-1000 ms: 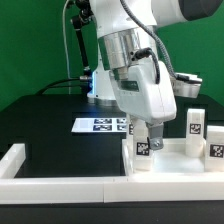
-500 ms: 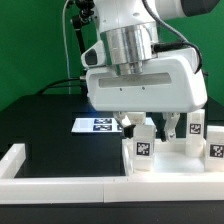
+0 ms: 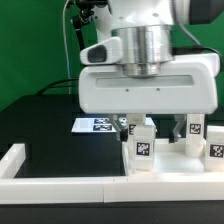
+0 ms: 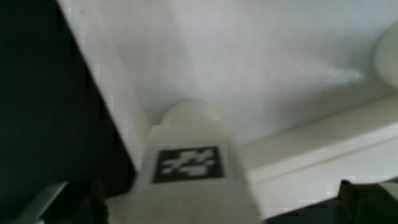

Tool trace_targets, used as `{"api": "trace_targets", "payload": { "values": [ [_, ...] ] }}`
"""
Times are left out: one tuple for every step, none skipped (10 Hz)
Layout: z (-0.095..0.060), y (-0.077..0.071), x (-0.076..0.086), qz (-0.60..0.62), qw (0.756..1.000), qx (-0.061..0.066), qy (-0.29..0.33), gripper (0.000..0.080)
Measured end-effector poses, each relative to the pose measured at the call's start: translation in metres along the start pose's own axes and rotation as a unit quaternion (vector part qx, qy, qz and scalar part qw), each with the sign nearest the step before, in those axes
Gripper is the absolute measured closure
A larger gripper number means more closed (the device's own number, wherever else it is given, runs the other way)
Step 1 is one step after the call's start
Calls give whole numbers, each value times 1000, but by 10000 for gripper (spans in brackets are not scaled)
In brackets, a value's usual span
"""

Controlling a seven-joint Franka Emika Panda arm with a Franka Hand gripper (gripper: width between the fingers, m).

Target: Assemble square table

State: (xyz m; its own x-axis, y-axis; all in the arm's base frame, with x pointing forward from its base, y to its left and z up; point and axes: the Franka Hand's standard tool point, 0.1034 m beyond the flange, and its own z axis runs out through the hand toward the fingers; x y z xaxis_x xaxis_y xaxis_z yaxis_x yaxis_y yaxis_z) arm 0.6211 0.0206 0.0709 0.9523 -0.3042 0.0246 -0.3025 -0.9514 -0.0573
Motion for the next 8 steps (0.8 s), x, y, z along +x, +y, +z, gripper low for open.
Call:
{"api": "trace_targets", "payload": {
  "values": [
    [0, 0, 2, 6, 1000, 3, 3, 151],
    [0, 2, 2, 8, 1000, 3, 3, 274],
    [0, 1, 2, 67, 998, 3, 3, 409],
    [0, 7, 3, 98, 995, 1, 3, 409],
    [1, 8, 3, 158, 987, 0, 3, 503],
    [1, 8, 3, 186, 983, 0, 3, 503],
    [1, 8, 3, 217, 976, 0, 2, 503],
    [2, 8, 2, 256, 967, 1, 1, 505]
  ]
}}
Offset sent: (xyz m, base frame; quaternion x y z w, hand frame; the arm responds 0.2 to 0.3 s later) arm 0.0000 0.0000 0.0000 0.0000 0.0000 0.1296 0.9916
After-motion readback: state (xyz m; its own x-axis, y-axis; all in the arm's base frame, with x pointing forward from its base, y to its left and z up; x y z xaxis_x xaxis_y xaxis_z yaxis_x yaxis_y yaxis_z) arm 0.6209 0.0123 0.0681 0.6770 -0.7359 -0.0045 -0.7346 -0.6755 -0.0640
